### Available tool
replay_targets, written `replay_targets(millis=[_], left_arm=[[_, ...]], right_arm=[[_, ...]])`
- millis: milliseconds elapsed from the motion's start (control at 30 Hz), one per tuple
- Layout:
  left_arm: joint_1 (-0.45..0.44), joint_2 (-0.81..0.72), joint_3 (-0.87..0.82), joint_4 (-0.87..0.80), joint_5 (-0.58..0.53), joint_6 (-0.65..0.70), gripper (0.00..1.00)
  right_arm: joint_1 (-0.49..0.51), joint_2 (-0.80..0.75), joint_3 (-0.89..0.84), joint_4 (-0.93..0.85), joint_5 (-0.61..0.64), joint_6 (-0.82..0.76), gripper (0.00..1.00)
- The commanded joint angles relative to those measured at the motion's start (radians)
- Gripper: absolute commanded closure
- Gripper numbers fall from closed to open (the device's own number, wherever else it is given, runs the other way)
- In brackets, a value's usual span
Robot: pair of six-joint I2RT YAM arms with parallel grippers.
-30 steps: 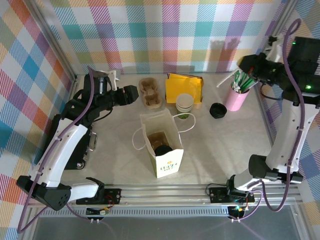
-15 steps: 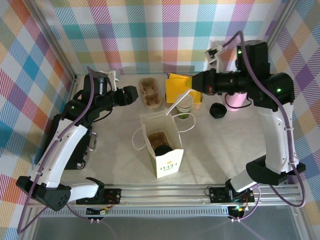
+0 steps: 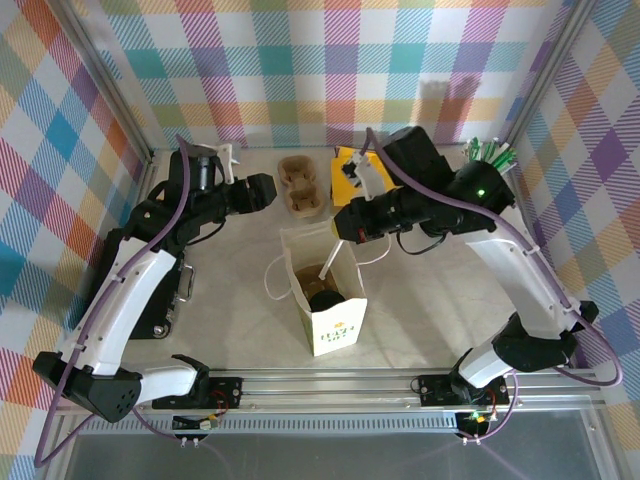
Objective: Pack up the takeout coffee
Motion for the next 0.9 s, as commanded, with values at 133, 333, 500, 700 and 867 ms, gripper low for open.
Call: replay_targets(millis=[133, 333, 500, 700, 867], left_arm=[[0.01, -0.016, -0.013, 0.002, 0.008, -0.01, 0.32], [0.009, -0.023, -0.021, 0.001, 0.007, -0.011, 0.32], [0.01, -0.026, -0.032, 0.003, 0.007, -0.011, 0.32], [0.009, -0.026, -0.038, 0.005, 0.01, -0.011, 0.31], [0.01, -0.024, -0.036, 0.007, 0.011, -0.009, 0.31]], right_arm=[[0.035, -0.017, -0.126, 0.124, 0.095, -0.008, 1.0], [0.035, -0.014, -0.189, 0.205, 0.144, -0.015, 1.0], [0.033, 0.002, -0.218, 0.196, 0.22, -0.046, 0.91], [0.031, 0.034, -0.174, 0.112, 0.256, -0.055, 0.53], [0.03, 0.03, -0.096, 0.074, 0.289, -0.083, 0.45]])
